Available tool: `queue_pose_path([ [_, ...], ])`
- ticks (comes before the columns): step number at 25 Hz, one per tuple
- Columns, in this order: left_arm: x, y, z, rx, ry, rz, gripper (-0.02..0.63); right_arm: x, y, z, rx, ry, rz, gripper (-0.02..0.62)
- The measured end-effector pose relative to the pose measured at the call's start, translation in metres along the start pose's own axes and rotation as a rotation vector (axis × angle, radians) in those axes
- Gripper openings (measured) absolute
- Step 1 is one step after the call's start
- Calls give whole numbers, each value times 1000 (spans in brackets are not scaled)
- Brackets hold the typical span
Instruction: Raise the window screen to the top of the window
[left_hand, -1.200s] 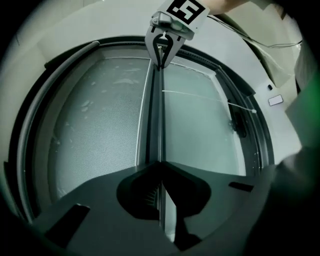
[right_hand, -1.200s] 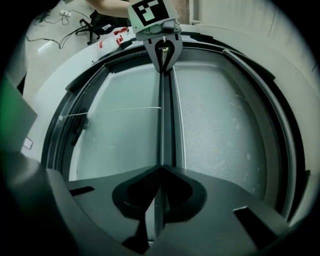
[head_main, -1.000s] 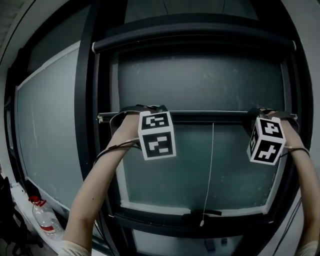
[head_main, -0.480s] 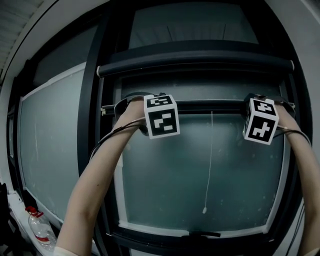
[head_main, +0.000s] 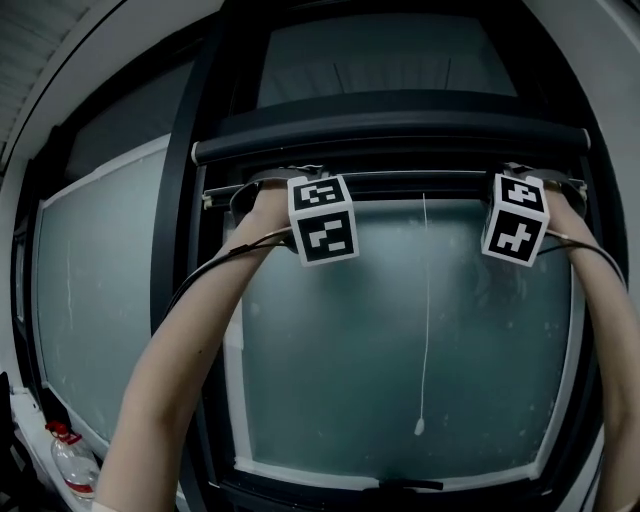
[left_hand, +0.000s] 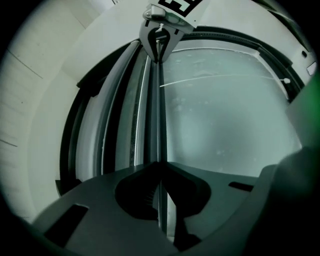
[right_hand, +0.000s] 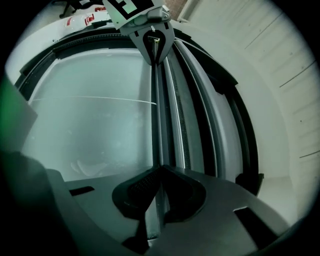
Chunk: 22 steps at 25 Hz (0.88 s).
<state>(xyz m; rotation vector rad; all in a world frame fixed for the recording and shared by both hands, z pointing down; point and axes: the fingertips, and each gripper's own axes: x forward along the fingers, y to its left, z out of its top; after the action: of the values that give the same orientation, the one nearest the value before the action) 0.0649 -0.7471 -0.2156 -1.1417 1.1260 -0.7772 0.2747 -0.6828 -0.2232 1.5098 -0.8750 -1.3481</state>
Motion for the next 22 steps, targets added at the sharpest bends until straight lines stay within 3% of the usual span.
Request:
queue_pose_path([
  [8,12,45,0,-49,-19,125,16,16,-42,0,17,-8,-130,21],
  [14,16,66,-2,-48,-66,212,17,25,-64,-2,104,-30,-215,21],
  [18,16,72,-3,-170,-144,173,20,25,-70,-4,135,-59,-244,26],
  [20,15,72,-4,-190,-147,142,21,24,-70,-3,143,-69,-252,28],
  [22,13,72,-3,-198,-144,163,21,23,-69,-2,154,-76,-275,29],
])
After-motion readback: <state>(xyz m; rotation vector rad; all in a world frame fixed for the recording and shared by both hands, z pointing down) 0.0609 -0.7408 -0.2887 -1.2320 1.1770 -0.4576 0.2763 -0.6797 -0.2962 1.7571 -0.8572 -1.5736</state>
